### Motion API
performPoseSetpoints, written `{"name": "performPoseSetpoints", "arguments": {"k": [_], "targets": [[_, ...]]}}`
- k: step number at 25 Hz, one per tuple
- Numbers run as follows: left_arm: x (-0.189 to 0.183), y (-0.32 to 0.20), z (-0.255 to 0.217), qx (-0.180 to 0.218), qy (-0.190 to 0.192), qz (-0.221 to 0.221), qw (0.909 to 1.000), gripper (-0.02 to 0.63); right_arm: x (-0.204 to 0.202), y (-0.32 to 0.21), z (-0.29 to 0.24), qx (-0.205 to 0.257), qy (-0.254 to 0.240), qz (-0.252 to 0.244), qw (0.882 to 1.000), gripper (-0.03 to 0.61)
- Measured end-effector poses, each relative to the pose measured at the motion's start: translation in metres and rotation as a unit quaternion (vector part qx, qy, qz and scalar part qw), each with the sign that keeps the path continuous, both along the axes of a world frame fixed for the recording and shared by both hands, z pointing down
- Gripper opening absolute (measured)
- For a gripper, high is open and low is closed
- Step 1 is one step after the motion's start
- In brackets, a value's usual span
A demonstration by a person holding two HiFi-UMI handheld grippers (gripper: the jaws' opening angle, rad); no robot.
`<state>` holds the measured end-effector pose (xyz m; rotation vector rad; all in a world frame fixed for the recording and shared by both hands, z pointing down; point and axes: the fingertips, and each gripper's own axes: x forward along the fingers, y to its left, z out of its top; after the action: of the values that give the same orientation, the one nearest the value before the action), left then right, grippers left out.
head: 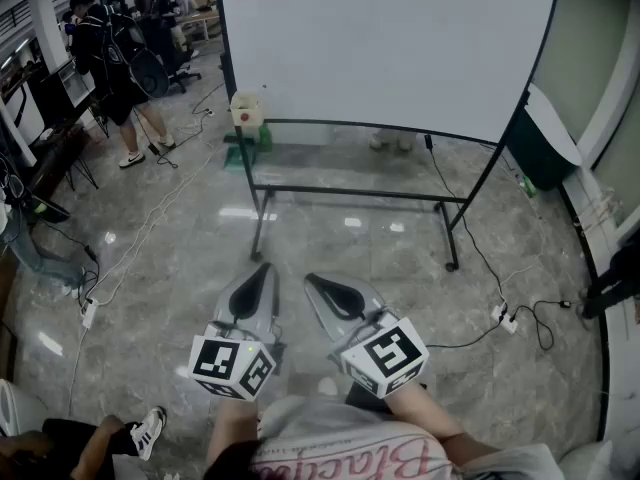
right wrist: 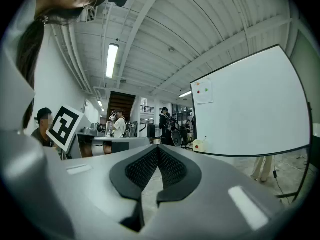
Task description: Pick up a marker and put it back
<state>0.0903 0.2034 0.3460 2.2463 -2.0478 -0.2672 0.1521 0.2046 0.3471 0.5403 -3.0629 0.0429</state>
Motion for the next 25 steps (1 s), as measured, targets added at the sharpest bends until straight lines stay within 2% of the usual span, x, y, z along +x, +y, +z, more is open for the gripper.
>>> {"name": "performPoseSetpoints", "arguments": {"k": [15, 25], "targets": [[-0.004, -0.015, -0.002, 0.011, 0.006, -0.002, 0.9999, -0.002, -0.002, -0.013, -0.003, 0.018, 0.002, 0.003, 1.0, 0.001], [-0.006, -0.031, 0.007, 0.004, 0.007, -0.027, 0.9996, 0.0, -0.004, -0.035, -0.003, 0.021, -0.003, -0.013, 1.0, 0.002]]}}
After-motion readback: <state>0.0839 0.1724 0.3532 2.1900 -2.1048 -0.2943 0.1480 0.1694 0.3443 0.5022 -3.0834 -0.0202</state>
